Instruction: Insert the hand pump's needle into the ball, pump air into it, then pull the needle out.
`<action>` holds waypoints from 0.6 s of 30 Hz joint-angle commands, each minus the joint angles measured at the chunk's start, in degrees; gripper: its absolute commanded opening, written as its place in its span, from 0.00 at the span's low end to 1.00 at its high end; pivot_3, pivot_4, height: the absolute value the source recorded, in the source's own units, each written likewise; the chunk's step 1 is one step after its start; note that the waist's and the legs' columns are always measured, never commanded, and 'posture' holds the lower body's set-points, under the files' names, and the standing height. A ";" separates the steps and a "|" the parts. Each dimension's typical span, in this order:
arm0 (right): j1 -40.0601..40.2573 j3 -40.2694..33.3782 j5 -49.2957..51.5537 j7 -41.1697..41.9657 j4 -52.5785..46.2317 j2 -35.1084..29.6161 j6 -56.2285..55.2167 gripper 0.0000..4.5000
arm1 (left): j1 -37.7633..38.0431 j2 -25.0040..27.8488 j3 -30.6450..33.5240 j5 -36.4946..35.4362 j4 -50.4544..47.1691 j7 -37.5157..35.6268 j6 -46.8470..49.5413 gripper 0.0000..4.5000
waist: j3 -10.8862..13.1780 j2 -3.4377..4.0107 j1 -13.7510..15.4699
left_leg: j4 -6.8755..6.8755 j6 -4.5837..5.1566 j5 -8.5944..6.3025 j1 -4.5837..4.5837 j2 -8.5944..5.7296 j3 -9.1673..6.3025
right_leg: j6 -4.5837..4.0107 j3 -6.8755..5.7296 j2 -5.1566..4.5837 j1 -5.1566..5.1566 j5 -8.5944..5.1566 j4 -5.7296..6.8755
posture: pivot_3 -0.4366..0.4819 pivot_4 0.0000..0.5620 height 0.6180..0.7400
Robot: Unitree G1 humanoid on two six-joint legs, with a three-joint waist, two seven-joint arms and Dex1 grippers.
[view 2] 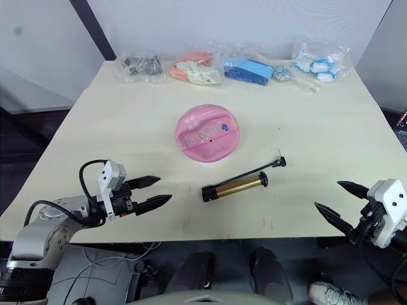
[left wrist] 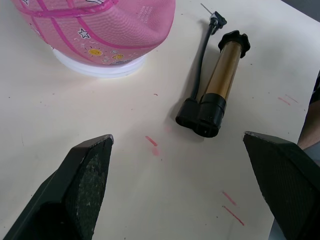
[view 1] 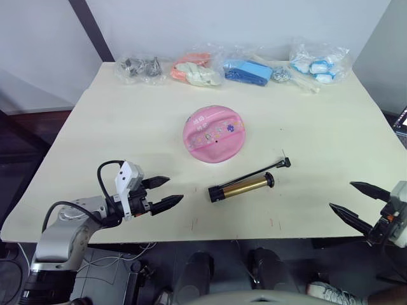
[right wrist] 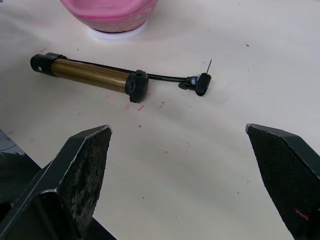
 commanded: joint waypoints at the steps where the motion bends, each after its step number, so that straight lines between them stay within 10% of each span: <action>1: 0.49 -1.22 0.42 0.14 -1.14 -0.01 -1.03 1.00 | -0.82 0.89 0.39 -0.86 -1.96 -0.54 0.03 0.98 | 0.00 0.00 0.01 | 0.00 0.00 0.00 0.00 0.00 0.00 | 0.00 0.00 0.00 0.00 0.00 0.00 | 0.48 0.27 1.00; 18: 3.67 -6.56 8.24 1.76 -10.50 -1.33 -0.69 1.00 | -18.74 8.92 -8.39 -5.51 -5.98 -14.74 7.55 0.98 | 0.01 -0.02 0.14 | 0.03 0.00 0.00 -0.03 -0.03 0.07 | 0.01 0.01 0.03 0.00 0.00 0.01 | 0.48 0.27 1.00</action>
